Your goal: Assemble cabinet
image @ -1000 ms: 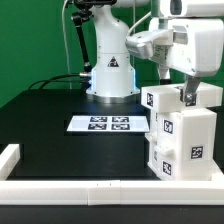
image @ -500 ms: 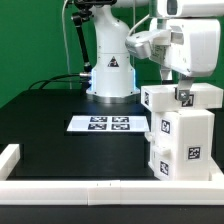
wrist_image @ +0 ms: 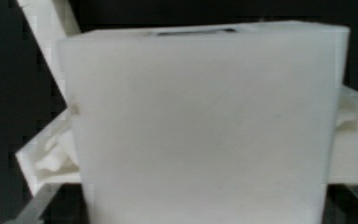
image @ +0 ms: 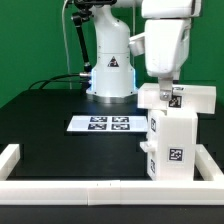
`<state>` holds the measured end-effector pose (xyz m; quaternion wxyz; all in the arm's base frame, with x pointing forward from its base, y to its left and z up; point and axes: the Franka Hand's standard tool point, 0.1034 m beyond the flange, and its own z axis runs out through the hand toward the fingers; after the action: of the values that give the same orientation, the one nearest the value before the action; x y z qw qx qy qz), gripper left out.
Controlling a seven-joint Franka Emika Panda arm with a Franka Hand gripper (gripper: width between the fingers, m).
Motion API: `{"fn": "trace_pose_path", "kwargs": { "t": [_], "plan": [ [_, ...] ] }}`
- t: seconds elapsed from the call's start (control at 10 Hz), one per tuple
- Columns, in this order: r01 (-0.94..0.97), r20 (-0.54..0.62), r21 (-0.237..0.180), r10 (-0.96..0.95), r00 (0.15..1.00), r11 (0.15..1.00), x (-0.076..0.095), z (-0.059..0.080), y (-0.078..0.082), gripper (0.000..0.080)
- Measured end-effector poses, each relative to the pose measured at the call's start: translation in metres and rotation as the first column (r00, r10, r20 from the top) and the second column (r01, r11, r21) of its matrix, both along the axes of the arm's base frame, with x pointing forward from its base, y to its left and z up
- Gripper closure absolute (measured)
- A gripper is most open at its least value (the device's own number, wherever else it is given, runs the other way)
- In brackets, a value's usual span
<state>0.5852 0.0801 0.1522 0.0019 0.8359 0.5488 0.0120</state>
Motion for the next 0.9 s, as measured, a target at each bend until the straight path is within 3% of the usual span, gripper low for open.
{"fn": "trace_pose_path", "kwargs": {
  "t": [0.4,0.9],
  "plan": [
    [0.313,-0.008,0.005,-0.313,0.950,0.950,-0.003,0.001,0.013,0.0239],
    [0.661,-0.018,0.007,-0.660,0.751,0.751,-0.004,0.002,0.015,0.0239]
  ]
}}
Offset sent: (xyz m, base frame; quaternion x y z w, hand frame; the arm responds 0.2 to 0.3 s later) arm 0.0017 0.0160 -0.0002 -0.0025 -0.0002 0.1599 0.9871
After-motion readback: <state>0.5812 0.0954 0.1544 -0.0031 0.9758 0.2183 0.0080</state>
